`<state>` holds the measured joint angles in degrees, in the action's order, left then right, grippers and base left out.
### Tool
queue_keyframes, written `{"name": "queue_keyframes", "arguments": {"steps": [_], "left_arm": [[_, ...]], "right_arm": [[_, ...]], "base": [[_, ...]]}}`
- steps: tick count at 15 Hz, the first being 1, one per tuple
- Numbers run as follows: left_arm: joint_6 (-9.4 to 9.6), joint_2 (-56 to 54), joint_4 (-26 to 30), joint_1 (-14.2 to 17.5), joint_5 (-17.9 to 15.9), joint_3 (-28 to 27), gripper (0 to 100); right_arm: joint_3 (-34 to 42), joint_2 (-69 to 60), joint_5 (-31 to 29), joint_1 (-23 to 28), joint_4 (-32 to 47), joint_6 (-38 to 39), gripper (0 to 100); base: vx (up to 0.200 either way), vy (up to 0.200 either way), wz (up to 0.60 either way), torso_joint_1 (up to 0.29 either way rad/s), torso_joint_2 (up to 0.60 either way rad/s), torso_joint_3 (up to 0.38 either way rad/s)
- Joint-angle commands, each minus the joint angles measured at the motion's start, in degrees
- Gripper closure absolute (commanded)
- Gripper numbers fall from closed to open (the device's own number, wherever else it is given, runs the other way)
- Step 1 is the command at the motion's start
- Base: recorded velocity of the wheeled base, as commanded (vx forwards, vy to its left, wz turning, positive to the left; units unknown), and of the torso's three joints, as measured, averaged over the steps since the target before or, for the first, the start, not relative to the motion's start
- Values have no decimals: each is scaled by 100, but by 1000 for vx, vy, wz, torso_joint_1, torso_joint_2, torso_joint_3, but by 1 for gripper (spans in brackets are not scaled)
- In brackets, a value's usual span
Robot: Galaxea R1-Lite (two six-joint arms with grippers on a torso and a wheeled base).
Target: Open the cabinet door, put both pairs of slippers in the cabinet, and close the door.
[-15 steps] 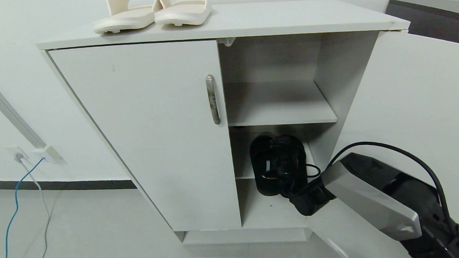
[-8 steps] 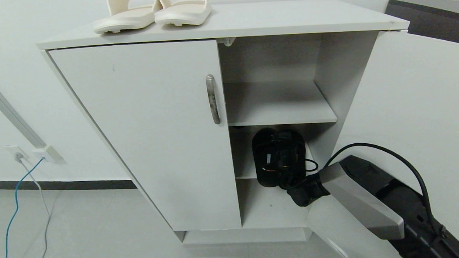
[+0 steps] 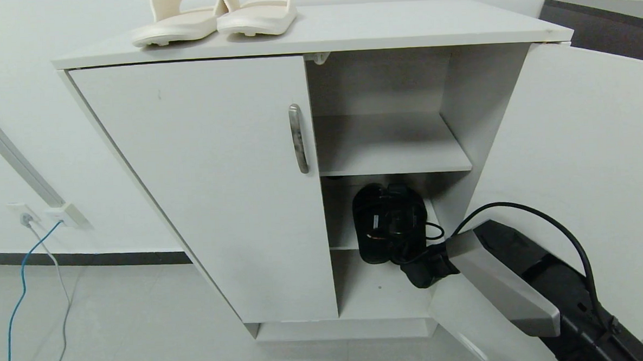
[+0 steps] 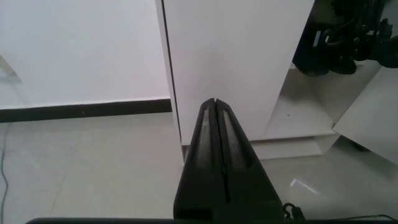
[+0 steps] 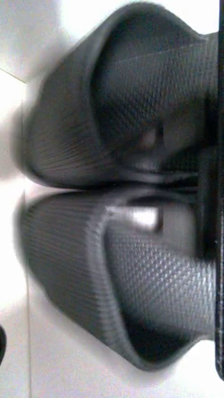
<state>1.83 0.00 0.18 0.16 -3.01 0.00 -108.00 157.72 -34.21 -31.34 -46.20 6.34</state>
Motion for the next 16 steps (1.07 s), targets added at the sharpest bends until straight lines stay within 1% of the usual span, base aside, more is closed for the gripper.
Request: {"name": "queue_keyframes", "arguments": {"steps": [1, 3, 6, 10, 11, 12, 13, 15, 16], "left_arm": [[2, 9, -1, 2, -7, 0, 100], [2, 9, -1, 2, -7, 0, 100], [11, 9, -1, 2, -7, 0, 100], [11, 9, -1, 2, 2, 0, 100], [11, 0, -1, 2, -7, 0, 100], [11, 9, -1, 2, -7, 0, 100], [11, 0, -1, 2, -7, 0, 100], [11, 0, -1, 2, -7, 0, 100], [11, 9, -9, 2, -7, 0, 100]], "right_arm": [[15, 13, -7, 5, 24, -1, 0], [218, -101, -7, -3, 6, -10, 0], [894, -532, -7, -74, -179, -10, 0], [2195, -1446, -60, -294, -530, -10, 0], [2406, -1569, -69, -329, -574, -10, 0], [2889, -1850, -86, -408, -697, -10, 0], [3672, -2299, -86, -566, -970, 8, 0], [4603, -2800, -130, -751, -1312, 34, 0], [5060, -3019, -262, -838, -1471, 52, 0]], "base": [[0, 0, 0, 0, 0, 0], [0, 0, 0, 0, 0, 0], [0, 0, 0, 0, 0, 0], [0, 0, 0, 0, 0, 0], [0, 0, 0, 0, 0, 0], [0, 0, 0, 0, 0, 0], [0, 0, 0, 0, 0, 0], [0, 0, 0, 0, 0, 0], [0, 0, 0, 0, 0, 0]]}}
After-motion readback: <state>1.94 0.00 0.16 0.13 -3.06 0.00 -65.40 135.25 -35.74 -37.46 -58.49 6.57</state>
